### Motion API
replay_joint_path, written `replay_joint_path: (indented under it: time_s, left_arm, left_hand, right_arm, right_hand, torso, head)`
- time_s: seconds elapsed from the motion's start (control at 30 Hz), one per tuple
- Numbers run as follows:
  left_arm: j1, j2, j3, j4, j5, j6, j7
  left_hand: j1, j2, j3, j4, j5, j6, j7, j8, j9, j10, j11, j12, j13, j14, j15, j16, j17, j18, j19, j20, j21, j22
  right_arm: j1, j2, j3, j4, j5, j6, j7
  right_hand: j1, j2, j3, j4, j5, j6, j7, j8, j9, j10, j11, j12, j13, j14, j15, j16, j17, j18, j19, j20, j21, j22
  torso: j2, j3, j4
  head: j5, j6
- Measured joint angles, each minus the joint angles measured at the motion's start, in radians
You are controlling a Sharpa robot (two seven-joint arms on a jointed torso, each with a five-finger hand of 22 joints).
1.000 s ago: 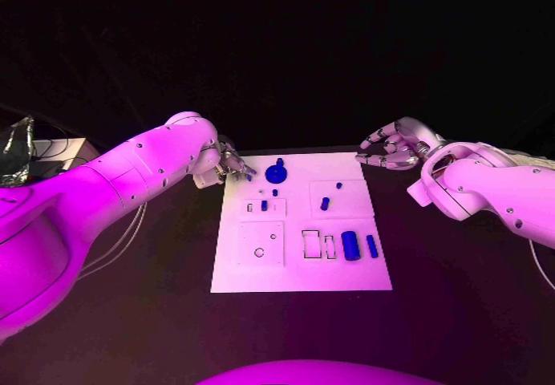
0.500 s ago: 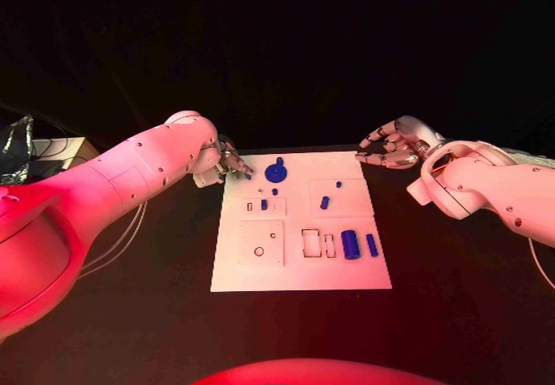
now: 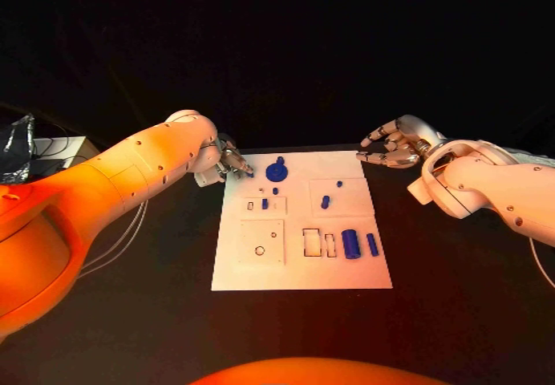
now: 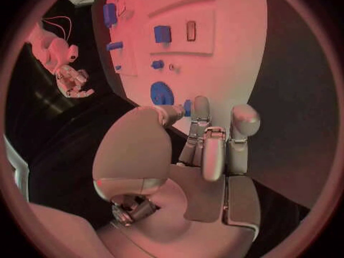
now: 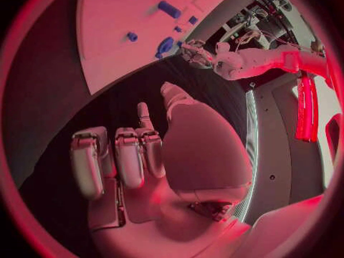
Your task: Assemble the parts on the task board
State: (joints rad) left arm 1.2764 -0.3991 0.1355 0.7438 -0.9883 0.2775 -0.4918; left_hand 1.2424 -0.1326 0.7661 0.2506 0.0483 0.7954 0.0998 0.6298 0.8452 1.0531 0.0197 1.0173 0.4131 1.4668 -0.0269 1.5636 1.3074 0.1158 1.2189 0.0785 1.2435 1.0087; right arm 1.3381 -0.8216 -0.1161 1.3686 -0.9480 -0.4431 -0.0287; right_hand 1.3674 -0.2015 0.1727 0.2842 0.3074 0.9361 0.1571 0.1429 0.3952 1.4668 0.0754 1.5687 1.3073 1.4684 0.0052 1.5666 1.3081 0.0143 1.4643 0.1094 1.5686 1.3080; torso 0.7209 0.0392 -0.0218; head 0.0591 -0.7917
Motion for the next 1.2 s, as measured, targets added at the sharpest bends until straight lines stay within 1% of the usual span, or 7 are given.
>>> replay_joint_path:
  time_s: [0.07,0.3,0.4,0.57,0.63,0.9,1.2]
  left_arm:
    - [0.000,-0.001,0.000,0.000,0.008,-0.003,0.002]
    - [0.000,-0.010,-0.001,0.011,0.044,-0.022,0.003]
    - [0.000,-0.022,-0.001,0.029,0.062,-0.027,0.000]
    - [0.000,-0.053,-0.002,0.080,0.079,-0.028,-0.003]
    - [0.000,-0.075,-0.006,0.117,0.081,-0.028,-0.005]
    - [-0.001,-0.169,-0.041,0.293,0.069,-0.046,-0.010]
    - [-0.035,-0.269,-0.057,0.469,0.016,-0.112,-0.014]
  left_hand:
    - [-0.038,-0.003,0.016,-0.009,0.012,0.006,-0.005,0.013,0.000,0.010,-0.001,0.000,-0.003,-0.002,-0.006,0.000,0.000,0.000,0.005,-0.005,0.010,0.014]
    - [-0.178,-0.008,0.054,-0.083,0.193,0.042,-0.012,0.042,-0.027,0.060,-0.013,0.004,-0.011,-0.003,-0.018,0.004,0.000,0.000,0.056,-0.016,0.071,0.095]
    - [-0.212,-0.001,0.043,-0.094,0.235,0.058,-0.018,0.047,-0.036,0.075,-0.021,0.004,-0.014,0.000,-0.026,-0.012,0.000,0.000,0.068,-0.024,0.084,0.115]
    - [-0.244,0.012,0.034,-0.104,0.267,0.066,-0.026,0.052,-0.044,0.091,-0.027,0.004,-0.017,0.000,-0.029,-0.035,0.000,0.000,0.077,-0.030,0.094,0.134]
    - [-0.259,0.010,0.062,-0.142,0.281,0.074,-0.028,0.056,-0.049,0.096,-0.032,0.004,-0.018,-0.001,-0.034,-0.035,0.000,0.000,0.082,-0.035,0.098,0.141]
    - [-0.275,0.001,0.058,-0.147,0.316,0.079,-0.028,0.056,-0.053,0.113,-0.034,0.004,-0.019,0.000,-0.036,-0.030,0.000,-0.017,0.097,-0.035,0.109,0.160]
    - [-0.279,-0.003,0.055,-0.150,0.331,0.086,-0.029,0.061,-0.057,0.132,-0.039,0.009,0.008,0.000,-0.043,-0.026,0.000,-0.017,0.107,-0.039,0.121,0.176]
  right_arm:
    - [0.000,0.000,0.000,-0.001,0.000,0.000,0.000]
    - [0.000,0.000,0.000,-0.002,-0.002,0.000,0.000]
    - [0.000,0.001,0.000,-0.004,-0.004,0.000,0.000]
    - [0.000,0.001,0.000,-0.005,-0.005,0.000,0.000]
    - [0.000,0.001,0.000,-0.005,-0.005,0.000,0.000]
    - [0.000,-0.005,0.000,-0.005,-0.006,0.000,0.000]
    - [0.000,-0.013,0.000,0.000,-0.007,0.000,0.000]
  right_hand:
    - [0.000,0.000,0.000,0.000,0.000,0.000,0.000,0.000,0.000,0.000,0.000,0.000,0.000,0.000,0.000,0.000,0.000,0.000,0.000,0.000,0.000,0.000]
    - [0.000,0.000,0.000,0.000,0.000,0.000,0.000,0.000,0.000,0.000,0.000,0.000,0.001,0.000,0.000,0.000,0.000,0.000,0.000,0.000,0.000,0.000]
    - [0.000,0.000,0.000,0.000,0.000,0.000,0.000,0.000,0.000,0.000,0.000,0.000,0.001,0.000,0.000,0.000,0.000,0.000,0.000,0.000,0.000,0.000]
    - [0.000,0.000,0.000,0.000,0.000,0.000,0.000,0.000,0.000,0.000,0.000,0.000,0.001,0.000,0.000,0.000,0.000,0.000,0.000,0.000,0.000,0.000]
    - [0.000,0.000,0.000,0.000,0.000,0.000,0.000,0.000,0.001,0.000,0.000,0.000,0.001,0.000,0.000,0.000,0.000,0.000,0.000,0.000,0.000,0.000]
    - [0.000,0.000,0.000,0.000,0.000,0.000,0.000,0.000,0.001,0.000,0.000,0.000,0.001,0.000,0.000,0.000,0.000,0.000,0.000,0.000,0.000,0.000]
    - [0.000,0.000,0.000,0.000,0.000,0.000,0.000,0.000,0.001,0.000,0.000,0.000,0.001,0.000,0.000,0.000,0.000,0.000,0.000,0.000,0.000,0.000]
  torso:
    - [0.000,0.0000,0.0001]
    - [-0.002,0.0000,0.0007]
    - [-0.002,0.0001,0.0007]
    - [-0.003,0.0007,0.0016]
    - [-0.005,0.0007,0.0024]
    - [-0.013,0.0018,0.0094]
    - [-0.020,0.0031,0.0178]
  head:
    - [0.001,0.000]
    - [0.004,0.003]
    - [0.006,0.005]
    - [0.008,0.005]
    - [0.008,0.006]
    - [0.007,-0.001]
    - [0.006,-0.009]
